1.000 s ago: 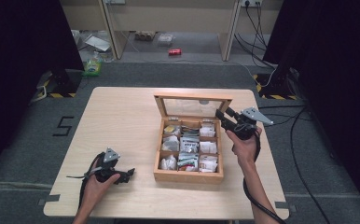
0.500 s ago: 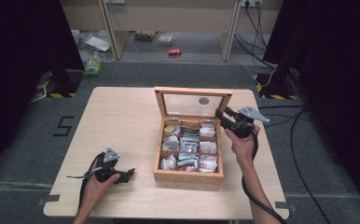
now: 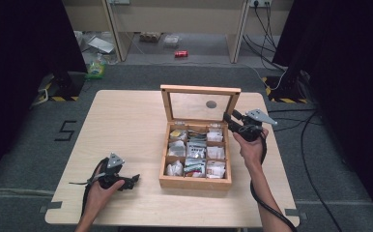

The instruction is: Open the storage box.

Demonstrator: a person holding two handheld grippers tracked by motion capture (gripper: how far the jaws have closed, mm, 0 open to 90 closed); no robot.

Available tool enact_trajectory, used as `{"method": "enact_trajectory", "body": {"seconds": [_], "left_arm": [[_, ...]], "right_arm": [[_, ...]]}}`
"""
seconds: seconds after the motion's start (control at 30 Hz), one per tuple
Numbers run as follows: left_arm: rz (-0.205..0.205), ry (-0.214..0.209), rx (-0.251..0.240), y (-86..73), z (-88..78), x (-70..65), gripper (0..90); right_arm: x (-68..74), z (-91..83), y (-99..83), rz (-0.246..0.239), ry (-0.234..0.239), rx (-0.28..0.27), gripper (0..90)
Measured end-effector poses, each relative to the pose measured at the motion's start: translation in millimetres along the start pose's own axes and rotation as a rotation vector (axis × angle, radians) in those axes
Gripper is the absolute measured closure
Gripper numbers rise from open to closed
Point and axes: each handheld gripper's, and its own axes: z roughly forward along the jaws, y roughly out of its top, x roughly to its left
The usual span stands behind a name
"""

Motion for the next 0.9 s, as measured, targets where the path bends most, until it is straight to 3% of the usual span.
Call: {"method": "enact_trajectory", "body": {"seconds": [0.67,0.8,0.9], "left_arm": [[0.001,0.000,0.001,0.0,-0.1,0.0,0.0],[0.001,0.001,0.001,0.0,-0.1,0.1,0.0],[0.002,0.001,0.001,0.0,-0.1,0.0,0.0]], "right_arm": [[-6.1,12.9,-3.0,0.021,-0.023,0.009,54.5],[-7.8,15.7,-6.5,0.016,-0.042,0.042,54.4],[-12.1,16.5,-10.6,0.037,-0.069,0.051,56.2]]}}
